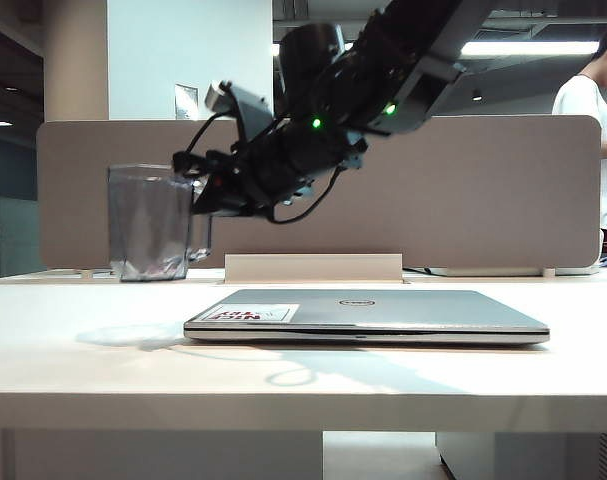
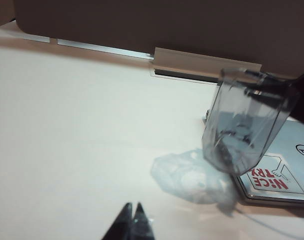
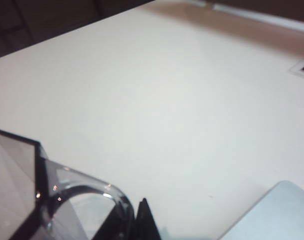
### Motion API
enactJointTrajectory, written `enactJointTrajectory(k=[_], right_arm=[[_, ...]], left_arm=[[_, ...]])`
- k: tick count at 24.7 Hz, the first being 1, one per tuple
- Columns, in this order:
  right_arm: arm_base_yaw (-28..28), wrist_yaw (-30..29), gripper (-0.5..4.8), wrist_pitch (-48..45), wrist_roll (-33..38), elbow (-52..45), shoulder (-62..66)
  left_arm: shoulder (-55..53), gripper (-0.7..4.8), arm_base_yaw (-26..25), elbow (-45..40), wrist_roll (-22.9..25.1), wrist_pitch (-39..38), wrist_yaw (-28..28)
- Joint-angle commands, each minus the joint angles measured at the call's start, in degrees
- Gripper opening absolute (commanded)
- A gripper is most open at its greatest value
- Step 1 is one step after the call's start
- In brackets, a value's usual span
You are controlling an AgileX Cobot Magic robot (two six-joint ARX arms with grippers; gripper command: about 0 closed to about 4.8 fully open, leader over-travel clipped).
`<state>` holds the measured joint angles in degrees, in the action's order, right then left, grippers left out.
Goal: Pick up the water cup and place it on the left side of the laptop.
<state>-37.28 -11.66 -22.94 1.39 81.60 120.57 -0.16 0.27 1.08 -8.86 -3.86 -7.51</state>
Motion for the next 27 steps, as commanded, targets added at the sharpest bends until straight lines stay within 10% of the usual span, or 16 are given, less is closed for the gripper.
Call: enactJointTrajectory(k=[1, 27], right_arm=[[-0.13, -0.48, -0.01, -1.44, -0.15, 1.66, 1.46], [-0.44, 0.11, -0.01, -3.52, 0.35, 11.21, 12.94]], left_arm=[[-0.04, -0.06, 0.04, 0.26, -0.15, 0.55, -0.20], [-0.04, -0.06, 0.04, 0.26, -0.13, 0.76, 0.00]])
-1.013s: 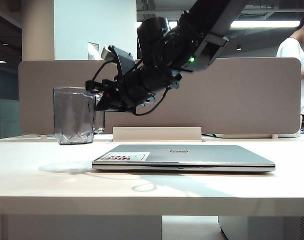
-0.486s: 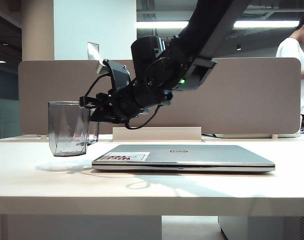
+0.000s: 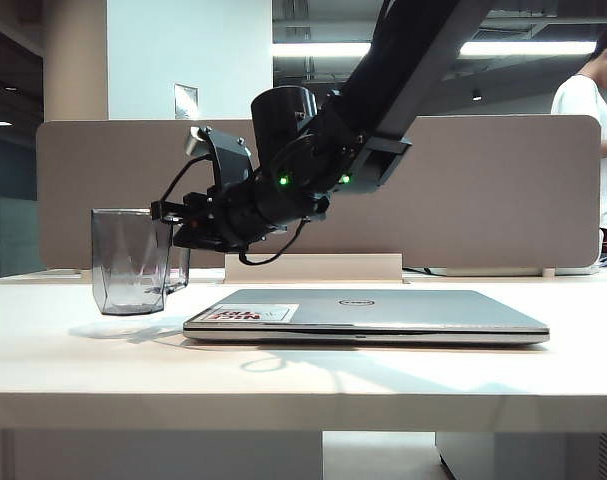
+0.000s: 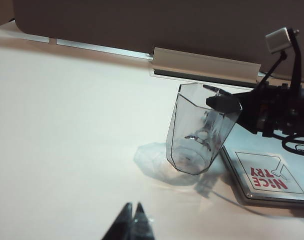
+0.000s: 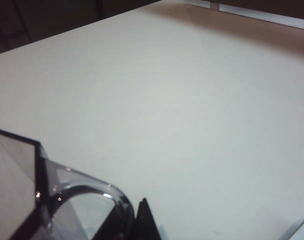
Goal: Pick up the water cup and place it on the left side of the laptop.
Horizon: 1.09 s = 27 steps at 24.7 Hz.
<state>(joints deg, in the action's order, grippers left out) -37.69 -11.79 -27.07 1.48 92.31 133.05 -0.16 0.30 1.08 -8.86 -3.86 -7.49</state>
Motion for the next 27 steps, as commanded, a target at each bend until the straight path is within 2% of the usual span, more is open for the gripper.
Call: enactJointTrajectory(k=[1, 15, 18, 26, 27], right_arm=[[-0.02, 0.33, -0.01, 1.53, 0.24, 0.50, 0.48], [0.04, 0.31, 0.00, 2.25, 0.22, 0.52, 0.48], [0.04, 0.33, 0.65, 3.76, 0.20, 0.52, 0.48], [0.02, 0.28, 0.70, 5.07, 0.22, 0.55, 0.46], [0.02, 0.28, 0.89, 5.46, 0.20, 0.55, 0.42]], left_arm=[[-0.04, -0.06, 0.00, 0.26, -0.13, 0.98, -0.02], [-0.04, -0.06, 0.02, 0.26, -0.13, 1.42, 1.33], [-0.04, -0.06, 0.02, 0.26, -0.13, 1.44, 1.31], [-0.04, -0.06, 0.02, 0.26, -0.11, 1.42, 1.31], [-0.04, -0.06, 0.02, 0.26, -0.11, 1.42, 1.29]])
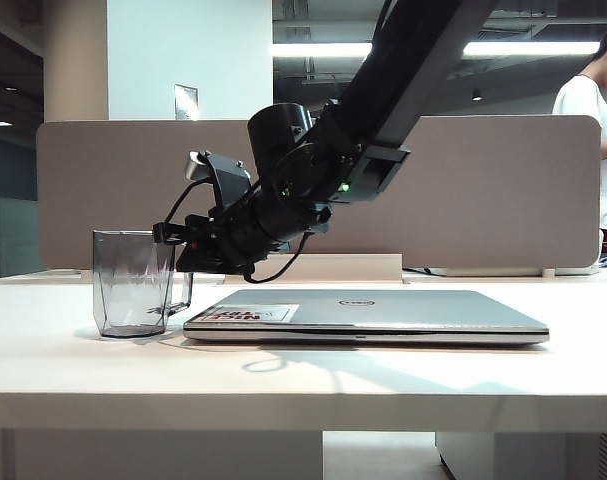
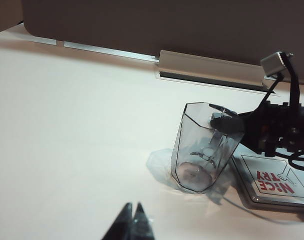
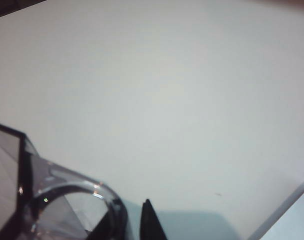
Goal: Pick up the water cup and place it on the left side of the laptop.
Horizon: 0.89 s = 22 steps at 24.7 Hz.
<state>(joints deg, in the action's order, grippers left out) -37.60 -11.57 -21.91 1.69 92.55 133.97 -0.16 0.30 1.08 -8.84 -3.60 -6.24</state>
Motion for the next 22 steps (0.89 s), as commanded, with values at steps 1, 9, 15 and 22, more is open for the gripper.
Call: enactJointTrajectory(k=[1, 9, 15, 22], right_arm=[[-0.07, 0.07, 0.96, 0.74, -0.02, 0.31, -0.59], [-0.15, -0.13, 0.96, 3.10, -0.22, 0.31, -1.62], [-0.15, -0.11, 0.96, 5.86, -0.24, 0.31, -3.50], [-0.13, -0.11, 0.96, 12.98, -0.24, 0.31, -3.93]], left_arm=[[-0.04, -0.06, 0.02, 0.26, -0.13, 1.16, 0.07], [-0.04, -0.06, 0.00, 0.26, 0.09, 1.16, 0.09], [-0.04, -0.06, 0.00, 0.26, 0.09, 1.14, 0.20], [-0.04, -0.06, 0.00, 0.26, 0.50, 1.16, 0.20]])
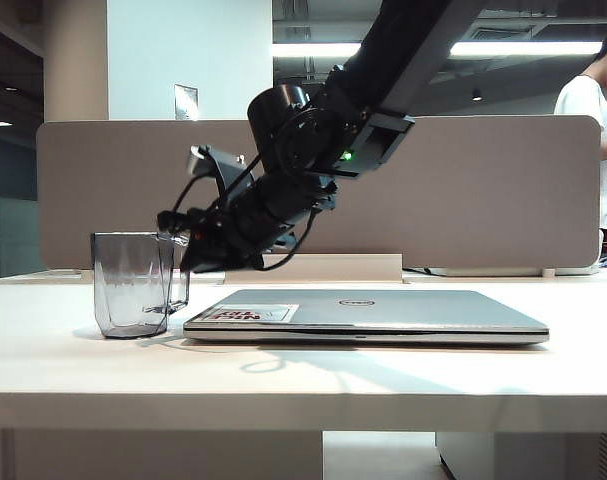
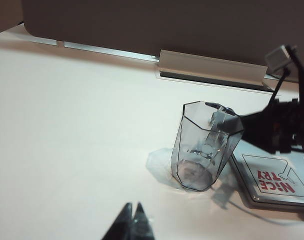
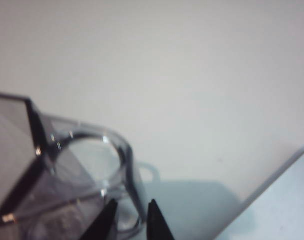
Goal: Pick up the water cup and place it on the left side of the laptop.
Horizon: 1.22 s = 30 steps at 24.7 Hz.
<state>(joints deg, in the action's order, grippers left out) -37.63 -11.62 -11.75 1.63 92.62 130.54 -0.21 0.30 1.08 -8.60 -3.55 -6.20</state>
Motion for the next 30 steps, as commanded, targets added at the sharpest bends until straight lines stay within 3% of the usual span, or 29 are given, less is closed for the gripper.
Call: enactJointTrajectory(k=[1, 12, 13, 15, 24, 30], right_arm=[[-0.11, -0.09, 0.96, 3.50, -0.17, 0.24, -0.50], [0.00, 1.62, 0.94, 15.65, -0.83, 0.22, -6.54], [0.17, 2.05, 0.78, 18.34, -0.85, 0.22, -7.78], [0.50, 2.71, -0.06, 24.28, -2.82, 0.22, -11.82], [2.93, 4.52, -0.06, 28.39, -4.28, 0.09, -22.18], [7.37, 5.49, -0.06, 35.12, -4.90, -0.50, -26.34]], left_arm=[[0.00, -0.06, 0.00, 0.26, 0.26, 1.11, 0.17], [0.00, -0.06, 0.00, 0.26, 0.24, 1.01, 0.13], [0.00, -0.06, 0.00, 0.26, 0.22, 0.94, -0.07], [0.00, -0.06, 0.00, 0.26, 0.22, 0.20, -0.26], [0.00, -0.06, 0.02, 0.15, 0.24, -0.63, -0.31], [0.00, -0.06, 0.02, 0.15, 0.24, -0.68, -0.50]])
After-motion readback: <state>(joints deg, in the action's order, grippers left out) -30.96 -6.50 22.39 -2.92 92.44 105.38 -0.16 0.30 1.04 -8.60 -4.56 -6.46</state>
